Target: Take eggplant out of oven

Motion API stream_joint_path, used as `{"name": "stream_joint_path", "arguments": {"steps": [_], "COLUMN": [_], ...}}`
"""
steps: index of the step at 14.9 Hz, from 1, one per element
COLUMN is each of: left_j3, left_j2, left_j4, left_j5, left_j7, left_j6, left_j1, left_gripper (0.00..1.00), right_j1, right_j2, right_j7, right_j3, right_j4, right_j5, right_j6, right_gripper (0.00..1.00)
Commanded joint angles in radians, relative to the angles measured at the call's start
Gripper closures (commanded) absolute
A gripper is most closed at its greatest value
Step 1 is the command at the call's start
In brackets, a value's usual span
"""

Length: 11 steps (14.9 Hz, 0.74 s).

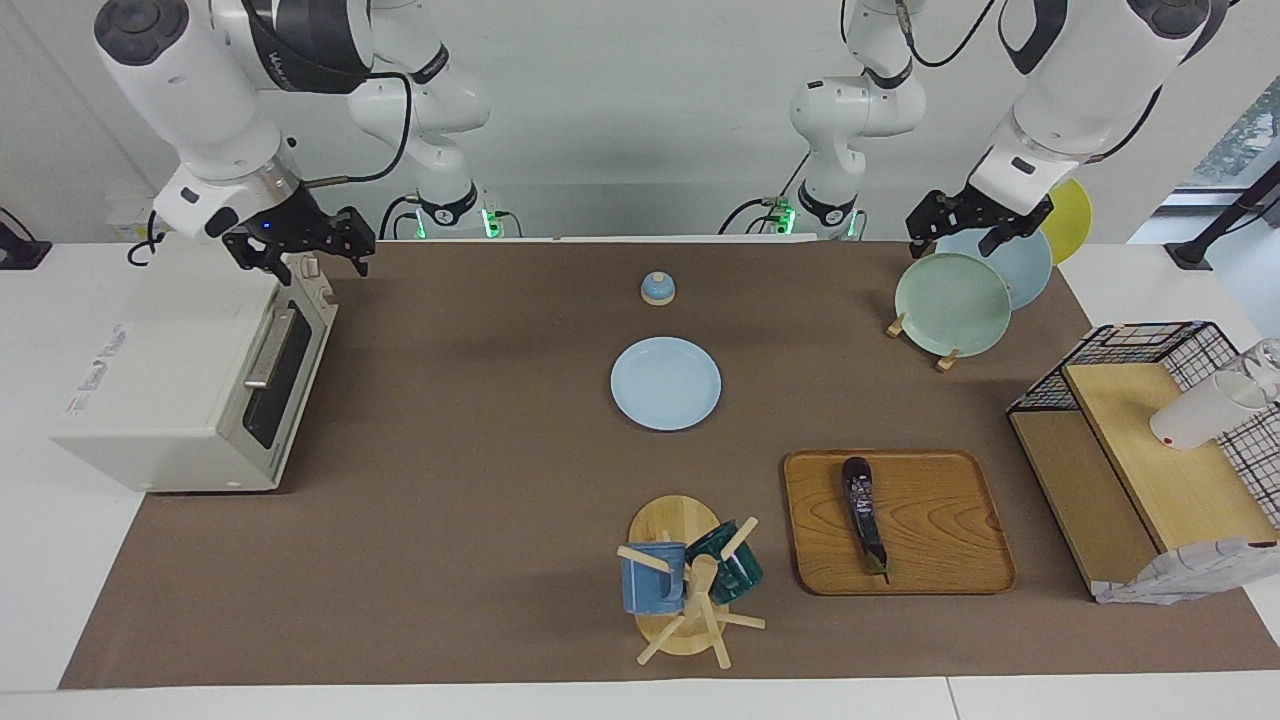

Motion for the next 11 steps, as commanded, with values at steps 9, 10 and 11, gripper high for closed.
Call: {"name": "stream_joint_path", "arguments": {"steps": [9,10,11], "left_j3": [0.002,0.002,0.002], "left_j2": [0.000,0.000,0.000], "left_j4": [0.020,0.020,0.020], "left_j5": [-0.004,-0.004,-0.005], "left_j7": [-0.006,-0.006,-0.006], "left_j6": [-0.005,-0.005,-0.005], "left_j1": [0.001,0.003,0.005], "left_gripper": [0.00,0.00,0.00], "right_j1": [-0.005,-0.005,-0.005], "right_j2": [-0.013,-0.013,-0.013], "right_j7": [0.010,0.010,0.010], "right_j3": [0.001,0.001,0.001], "right_j4": [-0.008,-0.008,-0.008], "right_j5": [0.020,0.020,0.020], "right_j6": [-0.012,-0.012,-0.012], "right_gripper": [0.00,0.00,0.00]}}
